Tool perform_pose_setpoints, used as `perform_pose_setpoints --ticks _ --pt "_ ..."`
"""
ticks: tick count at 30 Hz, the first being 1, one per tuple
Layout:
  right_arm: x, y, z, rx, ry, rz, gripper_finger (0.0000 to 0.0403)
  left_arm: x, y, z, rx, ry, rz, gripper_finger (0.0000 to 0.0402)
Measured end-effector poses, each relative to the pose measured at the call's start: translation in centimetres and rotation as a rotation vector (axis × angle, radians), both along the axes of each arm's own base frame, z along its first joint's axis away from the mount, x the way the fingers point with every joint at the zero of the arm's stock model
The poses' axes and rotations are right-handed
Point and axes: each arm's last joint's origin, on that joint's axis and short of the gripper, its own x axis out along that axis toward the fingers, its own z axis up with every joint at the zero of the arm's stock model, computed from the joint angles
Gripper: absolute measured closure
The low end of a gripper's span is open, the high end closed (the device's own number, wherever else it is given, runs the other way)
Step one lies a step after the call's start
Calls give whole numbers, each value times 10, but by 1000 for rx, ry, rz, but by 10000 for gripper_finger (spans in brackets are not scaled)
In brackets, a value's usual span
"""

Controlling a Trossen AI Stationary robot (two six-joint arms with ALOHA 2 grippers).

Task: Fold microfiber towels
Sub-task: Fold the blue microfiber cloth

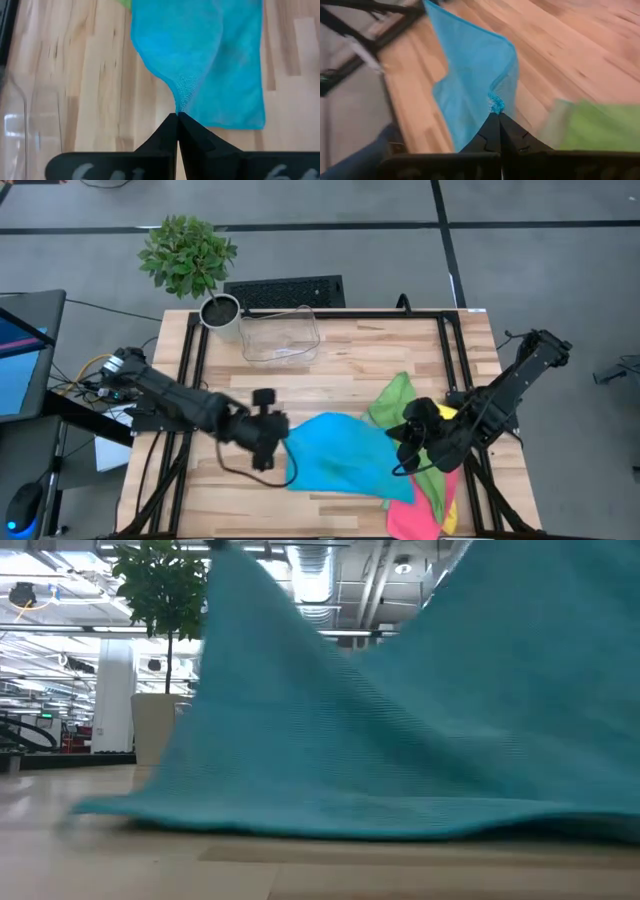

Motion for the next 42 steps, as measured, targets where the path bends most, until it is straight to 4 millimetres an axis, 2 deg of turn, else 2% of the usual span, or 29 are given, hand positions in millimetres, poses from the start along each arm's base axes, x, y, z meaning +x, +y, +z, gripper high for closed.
perform_pose_setpoints --ticks 7,14,17,21,26,34,42 --pt "10 0 6 -10 -70 39 394 -46 -21 7 -28 58 112 401" --pt "17 -12 5 -47 -55 6 394 -79 -19 11 21 128 242 401" --pt "27 -20 1 -88 -37 -17 395 -81 -16 11 64 121 253 401" --pt "47 -28 -15 -163 35 -35 395 -77 -13 11 122 96 238 401" --pt "69 -41 -37 -250 142 -64 394 -73 -3 -1 183 134 257 401" --pt "79 -61 -57 -324 300 -124 394 -71 13 -36 305 205 307 401" --pt "81 -68 -57 -359 307 -138 393 -71 20 -68 347 231 313 401"
